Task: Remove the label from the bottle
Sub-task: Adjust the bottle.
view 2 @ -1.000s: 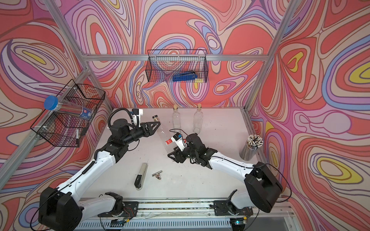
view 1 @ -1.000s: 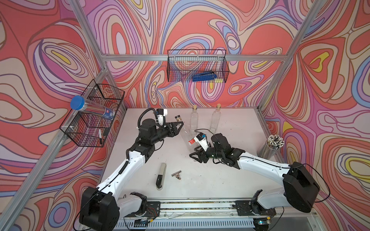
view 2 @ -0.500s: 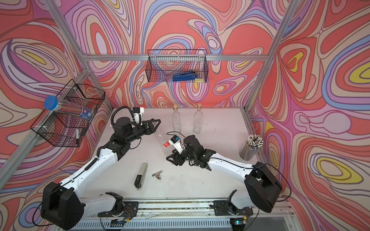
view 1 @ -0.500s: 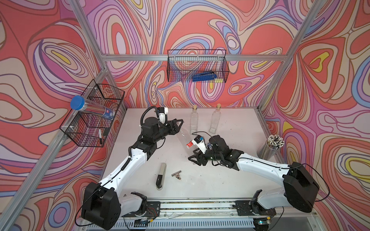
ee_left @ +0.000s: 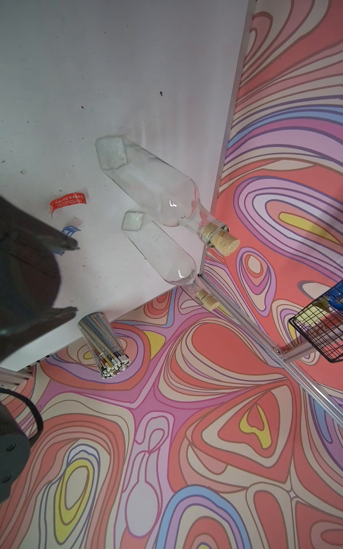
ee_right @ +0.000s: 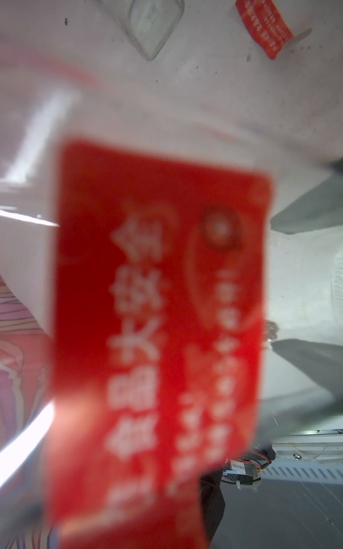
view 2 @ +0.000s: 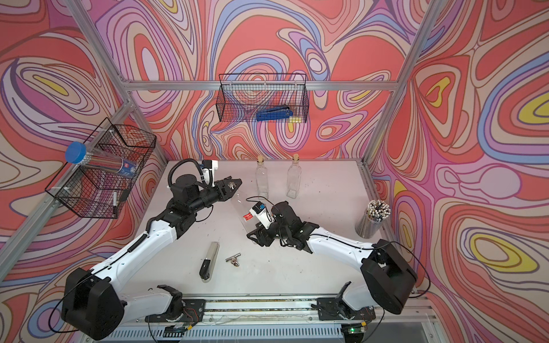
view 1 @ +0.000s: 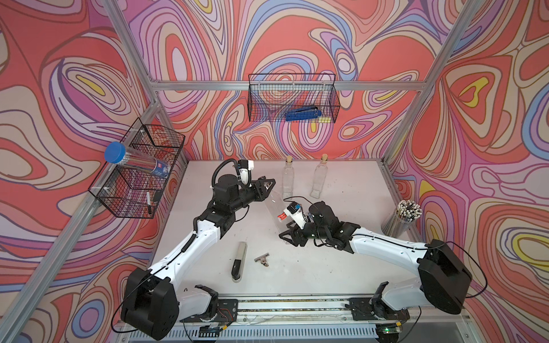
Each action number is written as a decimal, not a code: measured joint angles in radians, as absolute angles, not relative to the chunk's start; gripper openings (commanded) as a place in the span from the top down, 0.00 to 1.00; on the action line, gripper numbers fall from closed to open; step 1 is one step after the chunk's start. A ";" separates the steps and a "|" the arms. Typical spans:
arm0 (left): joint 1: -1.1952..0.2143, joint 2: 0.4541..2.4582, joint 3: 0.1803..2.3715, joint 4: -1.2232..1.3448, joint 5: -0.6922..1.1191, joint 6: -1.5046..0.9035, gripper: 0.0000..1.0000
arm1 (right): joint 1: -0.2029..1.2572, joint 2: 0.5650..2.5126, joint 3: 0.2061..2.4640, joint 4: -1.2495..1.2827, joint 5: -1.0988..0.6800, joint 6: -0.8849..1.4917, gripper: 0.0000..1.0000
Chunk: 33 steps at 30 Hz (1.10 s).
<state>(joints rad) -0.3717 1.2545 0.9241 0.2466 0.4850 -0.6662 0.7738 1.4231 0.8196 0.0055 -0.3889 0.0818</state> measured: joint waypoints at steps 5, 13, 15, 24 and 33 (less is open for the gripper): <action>-0.371 1.254 0.924 0.247 0.485 -0.665 1.00 | 0.774 1.424 0.821 0.004 -0.389 0.082 0.96; -0.372 1.254 0.928 0.223 0.462 -0.656 1.00 | 0.775 1.454 0.851 -0.023 -0.389 0.075 0.38; -0.374 1.255 0.933 0.200 0.447 -0.641 1.00 | 0.776 1.461 0.853 -0.024 -0.383 0.081 0.28; -0.377 1.314 0.935 0.046 0.329 -0.534 1.00 | 0.773 1.463 0.883 -0.031 -0.340 0.115 0.12; -0.378 1.358 0.937 -0.015 0.252 -0.498 1.00 | 0.773 1.446 0.870 -0.086 -0.329 0.151 0.12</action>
<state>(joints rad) -0.3782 1.3579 0.9375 -0.0147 0.2516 -0.4976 0.7731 1.4456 0.8700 -0.0860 -0.3286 0.1513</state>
